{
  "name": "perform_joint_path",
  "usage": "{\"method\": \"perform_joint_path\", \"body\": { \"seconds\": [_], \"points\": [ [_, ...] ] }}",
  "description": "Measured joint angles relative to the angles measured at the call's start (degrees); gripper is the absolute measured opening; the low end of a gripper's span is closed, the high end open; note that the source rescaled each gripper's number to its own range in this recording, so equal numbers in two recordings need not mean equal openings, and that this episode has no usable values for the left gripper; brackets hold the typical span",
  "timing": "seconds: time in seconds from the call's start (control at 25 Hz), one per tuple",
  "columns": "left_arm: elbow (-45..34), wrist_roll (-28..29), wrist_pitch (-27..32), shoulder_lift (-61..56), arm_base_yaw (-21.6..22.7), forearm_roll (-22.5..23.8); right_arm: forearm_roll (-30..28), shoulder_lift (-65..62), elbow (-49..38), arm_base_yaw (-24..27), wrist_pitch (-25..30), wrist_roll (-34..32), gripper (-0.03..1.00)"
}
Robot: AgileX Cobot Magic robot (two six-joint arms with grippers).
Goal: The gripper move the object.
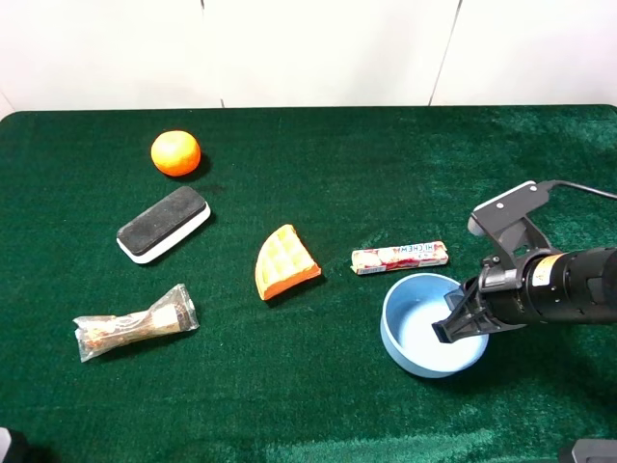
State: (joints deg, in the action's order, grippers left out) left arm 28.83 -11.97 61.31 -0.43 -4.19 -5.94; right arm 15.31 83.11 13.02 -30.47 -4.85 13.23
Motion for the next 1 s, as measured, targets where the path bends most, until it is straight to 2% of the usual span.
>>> {"method": "perform_joint_path", "body": {
  "seconds": [0.28,0.36,0.44,0.8,1.0],
  "points": [
    [0.0,0.0,0.0,0.0,0.0,0.0,0.0,0.0,0.0,0.0,-0.1,0.6,0.21],
    [0.0,0.0,0.0,0.0,0.0,0.0,0.0,0.0,0.0,0.0,-0.1,0.6,0.26],
    [0.0,0.0,0.0,0.0,0.0,0.0,0.0,0.0,0.0,0.0,-0.1,0.6,0.34],
    [0.0,0.0,0.0,0.0,0.0,0.0,0.0,0.0,0.0,0.0,0.0,2.8,0.82],
    [0.0,0.0,0.0,0.0,0.0,0.0,0.2,-2.1,0.0,0.0,0.3,2.4,0.97]
  ]
}}
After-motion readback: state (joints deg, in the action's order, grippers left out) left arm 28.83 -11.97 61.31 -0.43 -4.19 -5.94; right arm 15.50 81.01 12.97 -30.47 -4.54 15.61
